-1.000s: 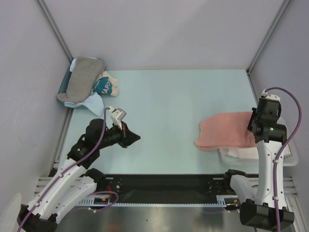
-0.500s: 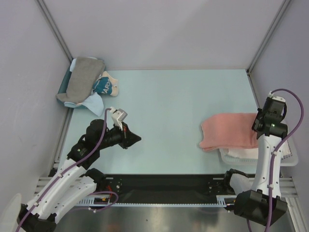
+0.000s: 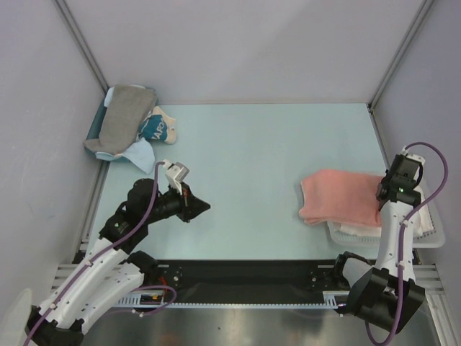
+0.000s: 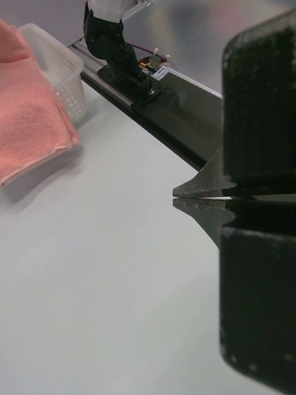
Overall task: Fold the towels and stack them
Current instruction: Neatly place the folded towel into the bin
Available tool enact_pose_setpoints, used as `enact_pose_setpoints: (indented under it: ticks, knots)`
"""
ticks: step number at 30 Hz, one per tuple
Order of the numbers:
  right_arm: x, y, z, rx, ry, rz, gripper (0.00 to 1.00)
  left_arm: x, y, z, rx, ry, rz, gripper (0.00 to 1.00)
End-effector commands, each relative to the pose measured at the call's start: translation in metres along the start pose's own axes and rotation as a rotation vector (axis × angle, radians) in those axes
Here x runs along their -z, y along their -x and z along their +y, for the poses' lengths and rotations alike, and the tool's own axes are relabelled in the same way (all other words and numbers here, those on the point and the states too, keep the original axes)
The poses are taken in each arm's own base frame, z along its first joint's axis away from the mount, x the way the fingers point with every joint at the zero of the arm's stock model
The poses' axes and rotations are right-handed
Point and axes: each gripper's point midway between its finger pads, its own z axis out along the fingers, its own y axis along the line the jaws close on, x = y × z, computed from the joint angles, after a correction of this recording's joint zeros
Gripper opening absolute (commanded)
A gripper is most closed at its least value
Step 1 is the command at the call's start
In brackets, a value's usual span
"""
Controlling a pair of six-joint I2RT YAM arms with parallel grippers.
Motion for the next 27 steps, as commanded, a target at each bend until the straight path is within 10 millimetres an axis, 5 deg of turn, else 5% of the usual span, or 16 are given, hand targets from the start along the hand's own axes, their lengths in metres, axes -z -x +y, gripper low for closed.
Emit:
enact_pose_setpoints:
  ticks: [1, 16, 27]
  knots:
    - [-0.011, 0.013, -0.016, -0.022, -0.096, -0.081, 0.00, 0.002, 0.007, -0.003, -0.032, -0.007, -0.036, 0.00]
    - [-0.048, 0.016, -0.034, -0.100, -0.181, -0.029, 0.00, 0.003, 0.008, -0.006, -0.036, -0.019, -0.037, 0.00]
    - [-0.053, 0.033, -0.057, -0.121, -0.264, -0.043, 0.00, 0.003, 0.006, -0.009, -0.045, -0.030, -0.030, 0.00]
